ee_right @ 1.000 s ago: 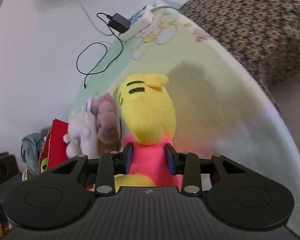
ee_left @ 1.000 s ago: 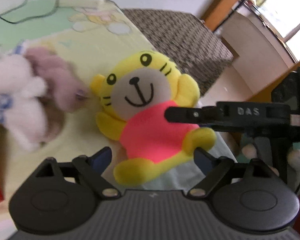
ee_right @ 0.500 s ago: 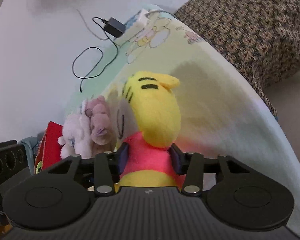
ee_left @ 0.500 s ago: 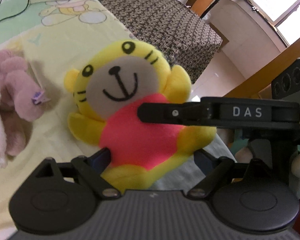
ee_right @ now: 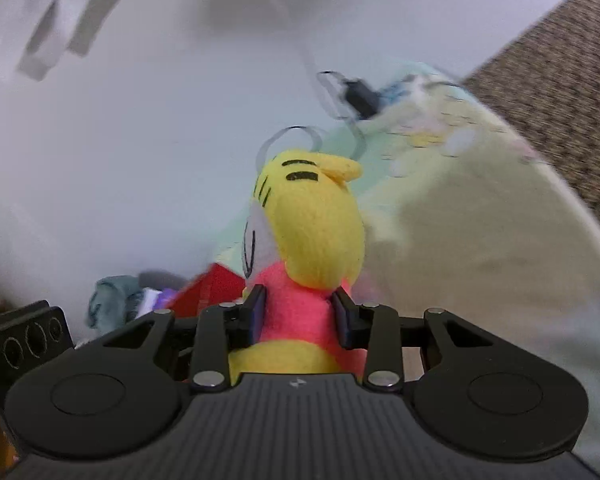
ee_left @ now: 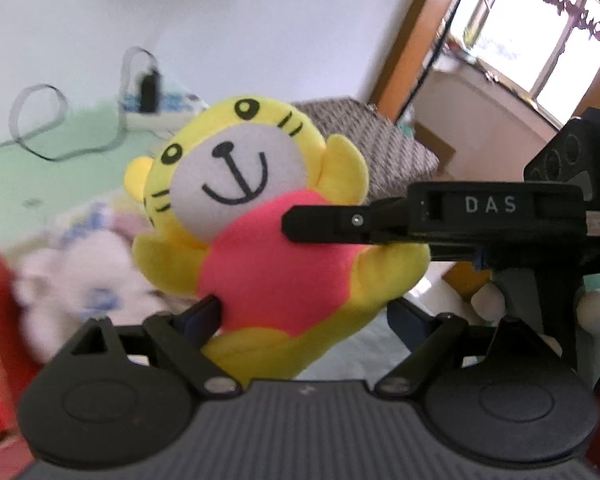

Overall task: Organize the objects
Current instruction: 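Lift the yellow tiger plush and carry it toward the red box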

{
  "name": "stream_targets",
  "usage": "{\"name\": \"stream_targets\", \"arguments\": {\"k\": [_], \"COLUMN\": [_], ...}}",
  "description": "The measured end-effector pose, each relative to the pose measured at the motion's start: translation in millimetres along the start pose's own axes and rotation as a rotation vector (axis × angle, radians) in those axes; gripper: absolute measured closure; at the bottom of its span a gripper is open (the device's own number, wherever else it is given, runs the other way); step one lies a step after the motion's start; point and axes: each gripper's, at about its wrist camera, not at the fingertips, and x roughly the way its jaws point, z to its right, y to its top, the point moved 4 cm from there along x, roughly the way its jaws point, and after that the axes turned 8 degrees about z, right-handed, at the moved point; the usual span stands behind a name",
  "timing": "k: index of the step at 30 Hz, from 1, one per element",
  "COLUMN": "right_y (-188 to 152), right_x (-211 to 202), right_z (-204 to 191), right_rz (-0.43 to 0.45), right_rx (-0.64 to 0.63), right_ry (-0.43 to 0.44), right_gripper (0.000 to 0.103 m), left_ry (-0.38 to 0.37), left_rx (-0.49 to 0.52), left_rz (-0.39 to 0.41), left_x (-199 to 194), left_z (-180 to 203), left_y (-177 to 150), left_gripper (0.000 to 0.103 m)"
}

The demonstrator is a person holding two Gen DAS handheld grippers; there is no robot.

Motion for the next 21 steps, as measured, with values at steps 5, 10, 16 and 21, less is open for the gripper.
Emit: {"name": "stream_targets", "arguments": {"k": [5, 10, 16, 21], "right_y": [-12.3, -26.8, -54.4, -79.3], "right_x": [30.2, 69.6, 114.2, 139.9], "right_z": [-59.4, -112.6, -153.6, -168.6], "right_rz": [-0.026, -0.052, -0.063, -0.085], "right_rx": [-0.053, -0.083, -0.140, -0.203], "right_ry": [0.073, 0.104, 0.045, -0.092], "right_gripper": [0.065, 0.065, 0.066, 0.067], "left_ry": [0.060, 0.109, 0.127, 0.111], "left_rx": [-0.025, -0.076, -0.131, -0.166], "left_rz": [0.077, 0.131, 0.124, 0.061], "left_x": [-59.3, -107.8, -135.4, -126.5], "left_z": [-40.6, -88.4, -143.5, -178.4], "left_y": [4.3, -1.8, -17.2, -29.1], "left_gripper": [0.014, 0.014, 0.014, 0.015]}}
